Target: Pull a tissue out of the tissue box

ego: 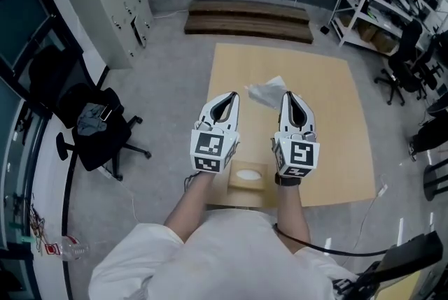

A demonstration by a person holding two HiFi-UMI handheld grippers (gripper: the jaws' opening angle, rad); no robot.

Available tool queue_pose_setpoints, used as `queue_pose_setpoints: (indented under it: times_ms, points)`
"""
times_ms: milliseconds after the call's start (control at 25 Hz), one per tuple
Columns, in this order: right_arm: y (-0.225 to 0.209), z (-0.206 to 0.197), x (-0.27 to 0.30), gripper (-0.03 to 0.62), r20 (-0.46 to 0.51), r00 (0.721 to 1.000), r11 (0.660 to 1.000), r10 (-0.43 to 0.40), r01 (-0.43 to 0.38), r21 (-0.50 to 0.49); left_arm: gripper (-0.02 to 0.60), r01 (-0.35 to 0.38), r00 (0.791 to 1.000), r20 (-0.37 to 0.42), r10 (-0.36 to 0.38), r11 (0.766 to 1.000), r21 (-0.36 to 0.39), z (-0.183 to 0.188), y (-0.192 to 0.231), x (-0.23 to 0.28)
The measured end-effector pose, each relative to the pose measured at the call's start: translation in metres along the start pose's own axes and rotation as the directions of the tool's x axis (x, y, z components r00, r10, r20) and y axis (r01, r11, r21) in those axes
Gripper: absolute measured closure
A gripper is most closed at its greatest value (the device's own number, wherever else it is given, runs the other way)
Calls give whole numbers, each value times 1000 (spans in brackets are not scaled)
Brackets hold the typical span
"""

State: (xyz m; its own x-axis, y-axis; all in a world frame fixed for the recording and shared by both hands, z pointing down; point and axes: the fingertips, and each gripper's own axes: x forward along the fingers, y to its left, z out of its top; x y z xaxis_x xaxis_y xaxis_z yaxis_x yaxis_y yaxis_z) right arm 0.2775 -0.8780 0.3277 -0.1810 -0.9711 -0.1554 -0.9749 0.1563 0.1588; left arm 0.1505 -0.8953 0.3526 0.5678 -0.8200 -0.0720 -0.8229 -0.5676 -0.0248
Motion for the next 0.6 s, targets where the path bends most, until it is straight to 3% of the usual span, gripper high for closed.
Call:
queue_pose_setpoints:
  times_ms: [240,440,600]
  points:
    - [-10,2,7,591,-3,1000,1000,26,-26,-8,581,8,1000,8,-9,1000,30,4,-8,14]
    - [-11,4,11,591,3,1000,1000,-2,2,-28,581,26,998,63,-23,998,-50,21,-6,13]
    - [-11,8,8,591,19,1000,1000,1,0,-26,581,31,997,78,-30,999,-14,30,-12,15]
